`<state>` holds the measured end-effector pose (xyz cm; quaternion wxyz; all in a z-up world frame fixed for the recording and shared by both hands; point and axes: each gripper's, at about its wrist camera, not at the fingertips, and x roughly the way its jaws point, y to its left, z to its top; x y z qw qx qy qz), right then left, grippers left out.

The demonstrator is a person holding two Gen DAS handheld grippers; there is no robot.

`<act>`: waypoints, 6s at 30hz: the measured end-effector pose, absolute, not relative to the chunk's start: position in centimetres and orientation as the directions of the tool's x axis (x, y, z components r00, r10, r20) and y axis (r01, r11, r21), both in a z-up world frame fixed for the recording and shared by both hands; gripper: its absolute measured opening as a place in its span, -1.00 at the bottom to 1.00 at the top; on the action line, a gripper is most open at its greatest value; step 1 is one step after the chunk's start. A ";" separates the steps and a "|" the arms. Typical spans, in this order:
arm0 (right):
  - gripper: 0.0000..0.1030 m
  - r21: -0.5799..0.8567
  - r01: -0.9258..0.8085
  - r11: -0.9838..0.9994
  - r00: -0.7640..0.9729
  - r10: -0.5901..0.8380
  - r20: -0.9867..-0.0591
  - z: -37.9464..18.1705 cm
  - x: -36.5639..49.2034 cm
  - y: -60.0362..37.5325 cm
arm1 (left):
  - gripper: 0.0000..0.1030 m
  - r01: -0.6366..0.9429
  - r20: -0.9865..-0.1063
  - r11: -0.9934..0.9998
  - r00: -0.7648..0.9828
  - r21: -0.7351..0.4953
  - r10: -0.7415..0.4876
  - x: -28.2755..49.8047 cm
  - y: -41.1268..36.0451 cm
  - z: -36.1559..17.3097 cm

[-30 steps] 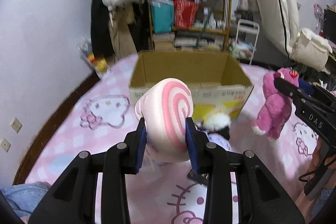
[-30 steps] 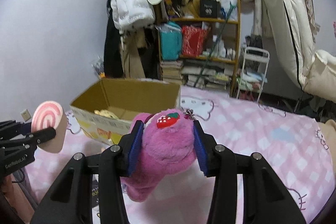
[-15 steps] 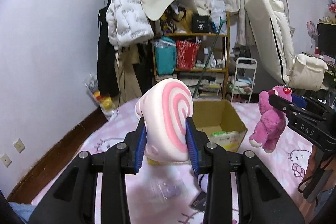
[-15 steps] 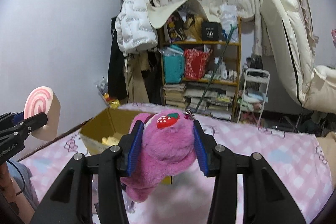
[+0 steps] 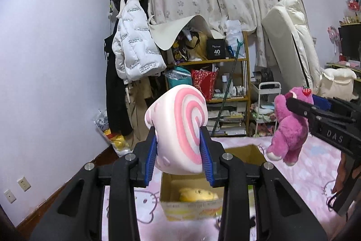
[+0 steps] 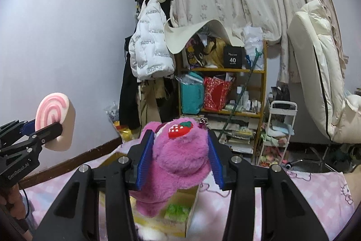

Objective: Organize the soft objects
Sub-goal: 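Lift the lollipop plush with left gripper while right carries the bear over the box, then open both grippers over the box to drop the lollipop plush and bear, then withdraw both open grippers from the box toward the items on the bedspread, then close left gripper on black Face tissue pack while right grips purple-haired doll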

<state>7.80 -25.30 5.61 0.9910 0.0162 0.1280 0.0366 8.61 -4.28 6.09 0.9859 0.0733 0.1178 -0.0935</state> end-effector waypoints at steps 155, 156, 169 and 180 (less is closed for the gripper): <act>0.44 0.449 -0.225 0.865 0.365 0.502 -0.784 -15.4 11.2 -20.9 | 0.91 0.472 -0.955 0.882 0.253 -0.018 -0.155 10.2 -9.0 -14.3; 0.44 0.450 -0.221 0.865 0.365 0.502 -0.784 -15.4 11.2 -21.0 | 0.91 0.468 -0.957 0.883 0.244 -0.023 -0.155 10.3 -9.0 -14.5; 0.44 0.453 -0.210 0.867 0.355 0.499 -0.791 -14.8 10.2 -21.4 | 0.91 0.445 -0.956 0.890 0.203 -0.103 -0.213 10.2 -7.8 -14.5; 0.44 0.469 -0.209 0.858 0.329 0.513 -0.793 -15.3 10.6 -20.9 | 0.91 0.442 -0.967 0.891 0.164 -0.104 -0.194 9.9 -9.1 -15.7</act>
